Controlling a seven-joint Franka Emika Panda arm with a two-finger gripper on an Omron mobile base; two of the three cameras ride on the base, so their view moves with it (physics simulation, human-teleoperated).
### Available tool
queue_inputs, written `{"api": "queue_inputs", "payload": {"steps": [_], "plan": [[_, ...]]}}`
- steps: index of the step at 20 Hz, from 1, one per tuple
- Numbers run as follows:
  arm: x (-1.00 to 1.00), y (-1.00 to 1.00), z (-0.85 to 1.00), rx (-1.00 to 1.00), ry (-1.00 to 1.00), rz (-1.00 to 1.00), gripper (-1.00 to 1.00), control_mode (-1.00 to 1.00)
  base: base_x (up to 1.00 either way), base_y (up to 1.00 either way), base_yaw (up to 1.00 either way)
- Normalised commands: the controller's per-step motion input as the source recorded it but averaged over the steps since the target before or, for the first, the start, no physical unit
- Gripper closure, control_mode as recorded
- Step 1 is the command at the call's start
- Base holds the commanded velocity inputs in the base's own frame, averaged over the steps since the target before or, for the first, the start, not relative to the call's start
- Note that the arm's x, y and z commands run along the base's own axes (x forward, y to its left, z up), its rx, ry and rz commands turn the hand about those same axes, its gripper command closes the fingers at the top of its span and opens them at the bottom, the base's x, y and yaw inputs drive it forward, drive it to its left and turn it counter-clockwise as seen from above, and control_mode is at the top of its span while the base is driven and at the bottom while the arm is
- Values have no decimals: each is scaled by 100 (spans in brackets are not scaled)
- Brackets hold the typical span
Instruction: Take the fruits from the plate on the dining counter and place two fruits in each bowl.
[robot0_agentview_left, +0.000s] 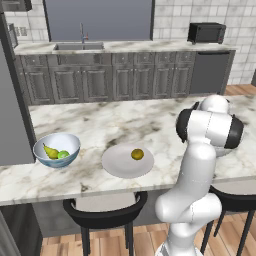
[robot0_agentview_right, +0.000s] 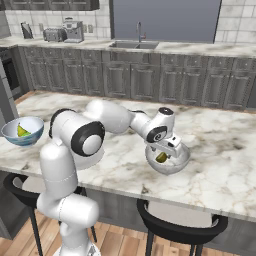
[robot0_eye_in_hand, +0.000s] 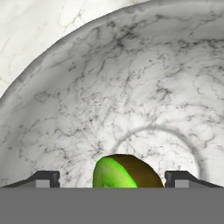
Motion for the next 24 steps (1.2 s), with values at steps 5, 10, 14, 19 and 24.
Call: {"api": "queue_inputs", "payload": {"steps": [5, 10, 14, 19, 24], "plan": [[11, 0, 4, 1, 3, 0, -100, -100, 0, 0, 0], [-12, 6, 36, 0, -6, 0, -100, -100, 0, 0, 0], [-23, 10, 44, -5, -8, 0, -100, -100, 0, 0, 0], [-36, 45, 37, -5, 0, 0, -100, -100, 0, 0, 0], [-41, 74, 22, -4, 0, 0, -100, -100, 0, 0, 0]]}}
